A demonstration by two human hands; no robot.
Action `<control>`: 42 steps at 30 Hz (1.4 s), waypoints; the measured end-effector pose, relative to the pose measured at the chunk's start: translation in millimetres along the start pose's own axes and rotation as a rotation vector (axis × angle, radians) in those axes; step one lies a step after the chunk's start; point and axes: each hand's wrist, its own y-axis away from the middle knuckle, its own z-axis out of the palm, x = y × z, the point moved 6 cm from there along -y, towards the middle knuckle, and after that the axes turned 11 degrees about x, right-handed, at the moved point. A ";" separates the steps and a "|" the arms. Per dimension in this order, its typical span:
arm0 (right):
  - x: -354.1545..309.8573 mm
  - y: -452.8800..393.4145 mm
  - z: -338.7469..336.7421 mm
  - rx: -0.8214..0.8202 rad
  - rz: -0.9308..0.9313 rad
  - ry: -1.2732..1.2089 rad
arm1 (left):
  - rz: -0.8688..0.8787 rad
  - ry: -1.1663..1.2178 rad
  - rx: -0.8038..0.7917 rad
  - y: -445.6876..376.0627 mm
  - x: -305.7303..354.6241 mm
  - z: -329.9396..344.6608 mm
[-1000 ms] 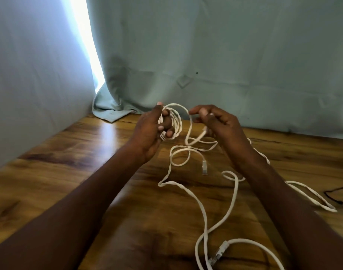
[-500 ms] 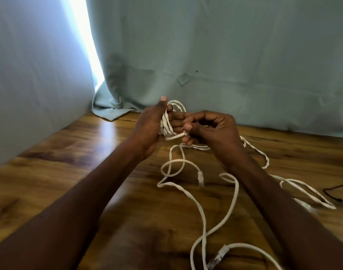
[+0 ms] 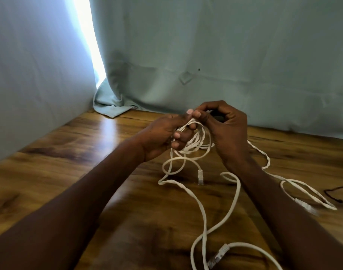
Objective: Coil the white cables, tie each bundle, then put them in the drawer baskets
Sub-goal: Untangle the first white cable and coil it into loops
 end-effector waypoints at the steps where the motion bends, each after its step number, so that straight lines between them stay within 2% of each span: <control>1: 2.5 -1.4 1.4 -0.013 0.005 0.039 | 0.000 0.058 -0.012 -1.6 1.2 0.1; 8: 34.5 7.3 20.7 -0.174 0.344 -0.055 | -0.045 0.586 -0.083 -10.5 6.4 -2.6; 11: 38.8 9.4 27.8 -0.161 0.457 -0.131 | -0.057 0.584 -0.145 -8.7 3.6 0.4; 15: 46.5 10.9 23.7 -0.017 0.620 -0.230 | -0.064 0.531 -0.117 -11.8 -2.1 3.9; 20: 49.7 16.9 25.3 -0.024 0.784 -0.371 | -0.058 0.412 0.082 -18.0 -11.7 -3.0; 26: 50.8 16.9 24.5 -0.002 0.674 -0.267 | -0.082 0.403 0.167 -16.2 -14.8 -3.6; 29: 45.4 12.7 21.6 0.037 0.581 -0.164 | -0.042 0.408 0.138 -16.4 -14.4 3.0; 33: 35.2 7.7 14.1 0.102 0.458 -0.169 | 0.044 0.416 0.031 -10.3 -3.4 23.4; 38: 26.2 6.9 6.8 0.174 0.407 -0.133 | 0.118 0.321 0.038 -8.7 -2.3 30.0; 42: 16.2 9.9 9.9 0.068 0.415 -0.202 | 0.124 0.361 0.013 -10.3 -4.7 25.0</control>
